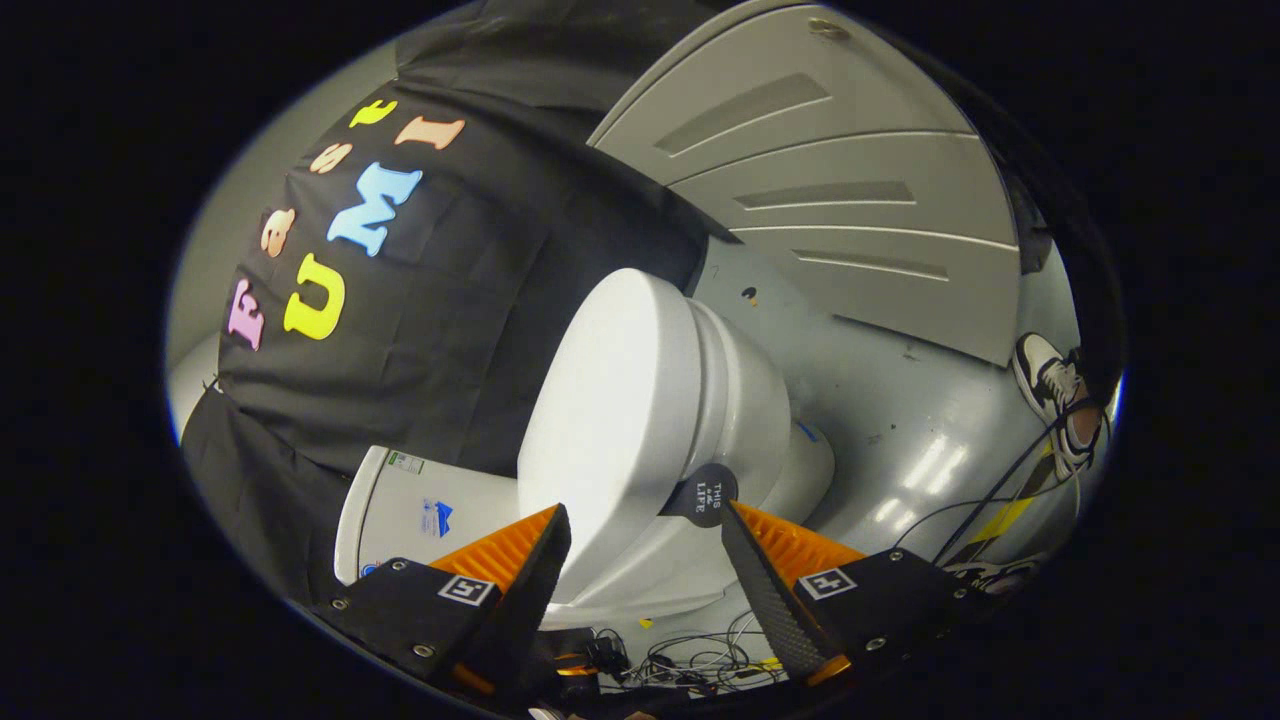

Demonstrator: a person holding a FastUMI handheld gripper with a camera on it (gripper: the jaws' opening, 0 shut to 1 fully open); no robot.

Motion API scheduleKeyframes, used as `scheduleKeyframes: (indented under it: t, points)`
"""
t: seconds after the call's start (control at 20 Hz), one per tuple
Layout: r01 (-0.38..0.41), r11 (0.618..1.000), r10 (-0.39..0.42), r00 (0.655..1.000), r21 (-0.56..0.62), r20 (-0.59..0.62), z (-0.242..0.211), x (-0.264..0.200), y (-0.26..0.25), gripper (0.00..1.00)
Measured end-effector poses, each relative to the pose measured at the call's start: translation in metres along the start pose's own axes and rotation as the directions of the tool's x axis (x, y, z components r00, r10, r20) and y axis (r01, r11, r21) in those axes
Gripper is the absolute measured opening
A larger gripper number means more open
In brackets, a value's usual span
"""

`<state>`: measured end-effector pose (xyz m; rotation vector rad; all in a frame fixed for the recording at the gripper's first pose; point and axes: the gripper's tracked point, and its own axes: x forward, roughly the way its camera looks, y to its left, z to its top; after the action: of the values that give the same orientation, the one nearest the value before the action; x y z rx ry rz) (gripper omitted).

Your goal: Open the toilet lid.

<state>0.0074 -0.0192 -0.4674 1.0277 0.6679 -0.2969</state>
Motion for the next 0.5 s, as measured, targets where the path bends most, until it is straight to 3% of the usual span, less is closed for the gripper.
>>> scheduleKeyframes:
  t: [0.35, 0.5]
  points:
    - [-0.027, 0.993, 0.028, 1.000, 0.118, -0.010, -0.007, 0.030, -0.012, 0.94]
    - [-0.072, 0.985, 0.074, 0.997, 0.159, -0.005, -0.007, 0.039, -0.016, 0.89]
